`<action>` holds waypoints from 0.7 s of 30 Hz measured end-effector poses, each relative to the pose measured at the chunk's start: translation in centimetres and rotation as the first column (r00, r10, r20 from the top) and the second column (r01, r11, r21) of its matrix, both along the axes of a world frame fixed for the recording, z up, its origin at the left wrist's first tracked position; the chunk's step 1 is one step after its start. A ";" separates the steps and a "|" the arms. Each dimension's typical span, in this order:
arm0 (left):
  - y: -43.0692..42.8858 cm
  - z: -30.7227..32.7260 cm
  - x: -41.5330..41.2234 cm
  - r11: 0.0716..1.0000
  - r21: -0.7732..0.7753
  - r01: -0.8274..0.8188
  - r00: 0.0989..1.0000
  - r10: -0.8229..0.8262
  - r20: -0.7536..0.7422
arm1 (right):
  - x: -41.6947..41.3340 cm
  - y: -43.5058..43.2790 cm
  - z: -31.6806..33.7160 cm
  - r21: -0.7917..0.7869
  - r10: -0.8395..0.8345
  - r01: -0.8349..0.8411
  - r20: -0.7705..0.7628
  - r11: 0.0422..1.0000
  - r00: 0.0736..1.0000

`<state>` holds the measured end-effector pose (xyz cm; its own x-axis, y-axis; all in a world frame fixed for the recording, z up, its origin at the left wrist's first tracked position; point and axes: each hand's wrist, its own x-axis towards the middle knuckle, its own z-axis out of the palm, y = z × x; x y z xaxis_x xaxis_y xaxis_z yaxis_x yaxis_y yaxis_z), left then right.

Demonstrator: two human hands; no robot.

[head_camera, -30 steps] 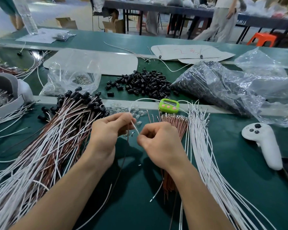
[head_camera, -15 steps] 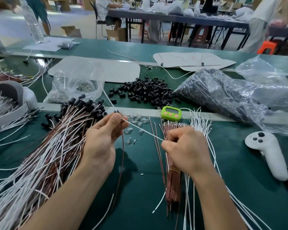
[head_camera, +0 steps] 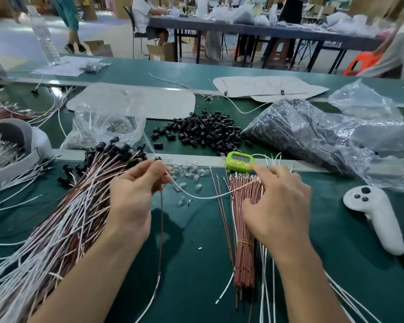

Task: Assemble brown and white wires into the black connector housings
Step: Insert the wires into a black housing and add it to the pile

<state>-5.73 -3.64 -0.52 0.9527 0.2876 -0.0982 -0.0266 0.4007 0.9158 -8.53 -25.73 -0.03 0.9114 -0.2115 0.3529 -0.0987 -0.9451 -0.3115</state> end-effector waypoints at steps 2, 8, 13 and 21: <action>-1.1 -0.2 -0.4 0.996 0.081 0.028 0.999 -0.029 0.016 | -0.1 1.6 -0.3 0.041 0.155 -0.158 0.058 0.987 0.986; -3.3 -0.6 -1.2 0.982 0.059 0.179 0.982 -0.182 0.049 | -0.5 6.1 -2.0 0.586 0.418 -0.412 0.134 0.698 0.898; -2.1 -0.8 -0.5 0.995 -0.042 0.087 0.996 -0.087 -0.004 | -0.2 5.5 -1.8 0.517 0.376 -0.369 0.096 0.773 0.922; -0.8 -0.8 0.0 0.998 -0.013 0.058 0.998 -0.057 0.017 | -0.9 4.4 -1.5 0.217 0.271 -0.239 -0.131 0.946 0.954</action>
